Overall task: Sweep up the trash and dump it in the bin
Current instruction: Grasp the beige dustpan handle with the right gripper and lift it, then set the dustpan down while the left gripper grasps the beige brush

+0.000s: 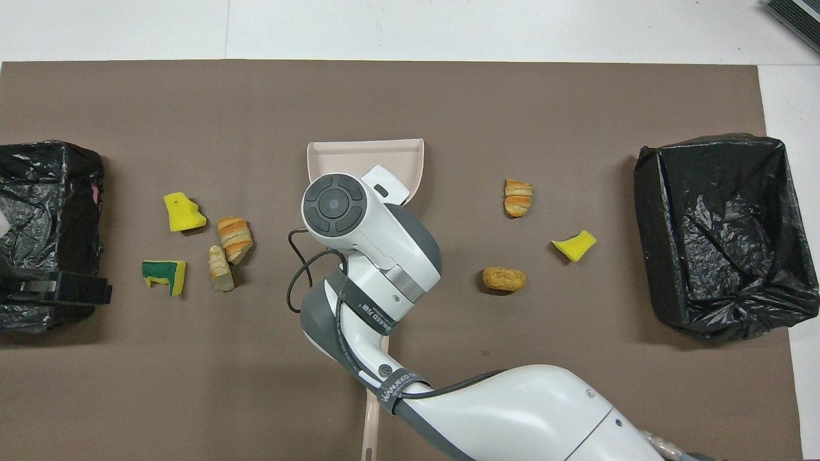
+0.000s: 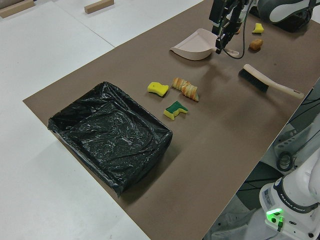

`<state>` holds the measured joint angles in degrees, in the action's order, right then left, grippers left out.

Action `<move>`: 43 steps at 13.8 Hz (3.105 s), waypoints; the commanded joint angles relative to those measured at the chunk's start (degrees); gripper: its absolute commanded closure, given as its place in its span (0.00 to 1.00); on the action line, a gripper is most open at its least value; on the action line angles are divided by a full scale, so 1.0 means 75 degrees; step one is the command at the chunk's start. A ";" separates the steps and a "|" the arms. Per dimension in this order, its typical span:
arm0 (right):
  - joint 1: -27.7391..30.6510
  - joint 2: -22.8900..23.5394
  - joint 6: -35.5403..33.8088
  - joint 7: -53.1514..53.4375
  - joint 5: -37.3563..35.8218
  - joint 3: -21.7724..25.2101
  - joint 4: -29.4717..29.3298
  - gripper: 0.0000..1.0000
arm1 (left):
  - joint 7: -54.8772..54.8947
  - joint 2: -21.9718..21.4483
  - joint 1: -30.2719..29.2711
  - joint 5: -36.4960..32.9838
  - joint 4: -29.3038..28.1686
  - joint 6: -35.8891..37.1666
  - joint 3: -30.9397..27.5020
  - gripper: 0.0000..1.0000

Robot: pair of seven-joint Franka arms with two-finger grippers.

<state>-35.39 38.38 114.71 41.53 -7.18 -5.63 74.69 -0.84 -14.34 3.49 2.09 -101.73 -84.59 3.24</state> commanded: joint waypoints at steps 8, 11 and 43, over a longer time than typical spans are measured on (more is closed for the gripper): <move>0.1342 -0.1179 0.0056 -0.5903 0.0008 -0.0069 0.0975 1.00 | 0.0124 -0.2012 0.1632 0.0773 -0.2864 -0.0827 -0.0104 0.00; 0.1613 -0.1168 0.0056 -0.7737 0.0009 -0.0070 0.1045 1.00 | -0.0820 -0.2025 0.2309 0.1010 -0.3566 -0.1444 0.0281 0.00; 0.1380 -0.1144 0.0256 -1.3882 -0.0484 -0.0070 0.1350 1.00 | -0.4566 -0.0628 0.5409 0.0998 -0.5292 -0.3445 0.0341 1.00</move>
<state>-24.13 30.57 116.26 -62.33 -10.72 -5.85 83.81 -37.98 -12.96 47.80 9.85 -141.18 -116.91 5.74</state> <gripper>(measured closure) 0.683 0.731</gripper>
